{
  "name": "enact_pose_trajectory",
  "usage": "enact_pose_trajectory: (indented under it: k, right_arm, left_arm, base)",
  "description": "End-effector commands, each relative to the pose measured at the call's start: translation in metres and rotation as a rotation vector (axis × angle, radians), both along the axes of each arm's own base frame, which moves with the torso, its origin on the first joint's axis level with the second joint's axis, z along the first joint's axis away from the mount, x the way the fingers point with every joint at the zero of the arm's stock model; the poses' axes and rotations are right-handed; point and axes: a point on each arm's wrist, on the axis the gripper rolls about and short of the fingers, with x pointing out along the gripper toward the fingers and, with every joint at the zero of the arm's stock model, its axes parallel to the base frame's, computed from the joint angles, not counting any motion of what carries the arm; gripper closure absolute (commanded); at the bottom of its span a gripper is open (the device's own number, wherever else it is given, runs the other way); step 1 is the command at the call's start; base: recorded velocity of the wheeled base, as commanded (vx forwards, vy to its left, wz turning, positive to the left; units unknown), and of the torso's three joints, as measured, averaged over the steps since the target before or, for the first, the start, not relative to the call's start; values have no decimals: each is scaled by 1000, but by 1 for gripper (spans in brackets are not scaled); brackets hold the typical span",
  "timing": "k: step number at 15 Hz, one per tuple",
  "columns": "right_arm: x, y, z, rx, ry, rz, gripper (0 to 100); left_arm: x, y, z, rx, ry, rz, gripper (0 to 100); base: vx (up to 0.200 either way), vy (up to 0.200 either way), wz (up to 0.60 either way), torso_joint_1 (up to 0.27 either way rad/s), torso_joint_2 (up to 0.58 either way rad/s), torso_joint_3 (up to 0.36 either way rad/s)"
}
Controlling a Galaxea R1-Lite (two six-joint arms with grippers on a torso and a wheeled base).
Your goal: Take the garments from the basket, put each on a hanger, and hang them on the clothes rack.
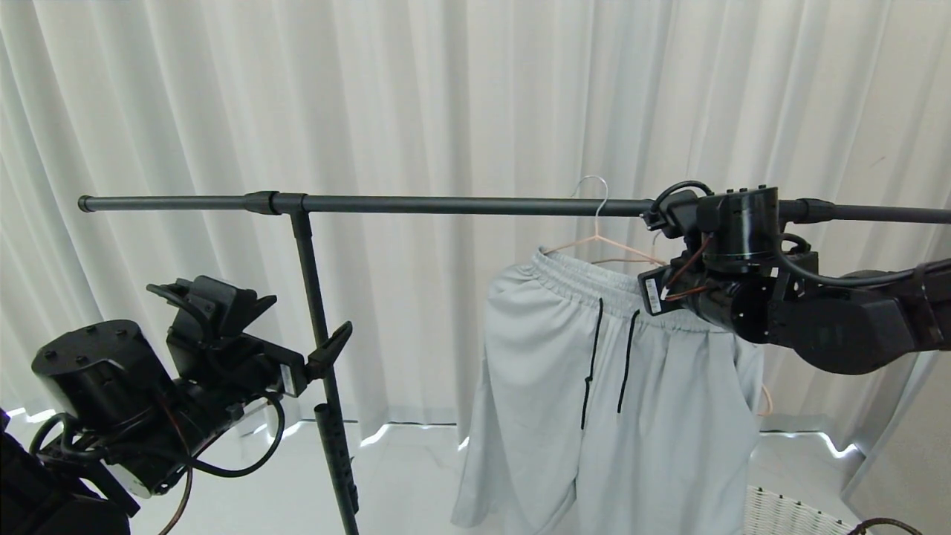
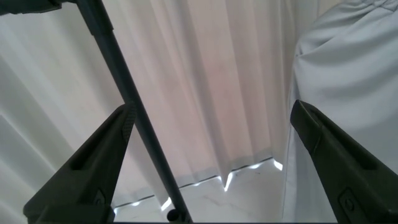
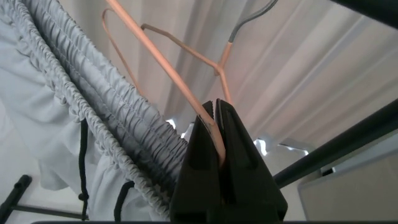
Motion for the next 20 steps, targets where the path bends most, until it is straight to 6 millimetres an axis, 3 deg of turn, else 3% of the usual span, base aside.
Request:
enact_pose_trajectory:
  k: [1, 7, 14, 20]
  right_arm:
    - [3, 2, -6, -10, 13, -1, 100]
    - [-1, 8, -9, -15, 21, 19, 100]
    - [-16, 40, -15, -23, 30, 114, 100]
    - [-13, 44, -14, -19, 25, 117, 100]
  left_arm:
    - [-1, 0, -1, 2, 6, -2, 0]
    - [-3, 0, -3, 22, 11, -4, 0]
    - [-3, 0, -3, 22, 11, -4, 0]
    - [-3, 0, -3, 22, 11, -4, 0]
  base:
    - [0, 0, 0, 0, 0, 0]
    - [0, 0, 0, 0, 0, 0]
    - [0, 0, 0, 0, 0, 0]
    - [0, 0, 0, 0, 0, 0]
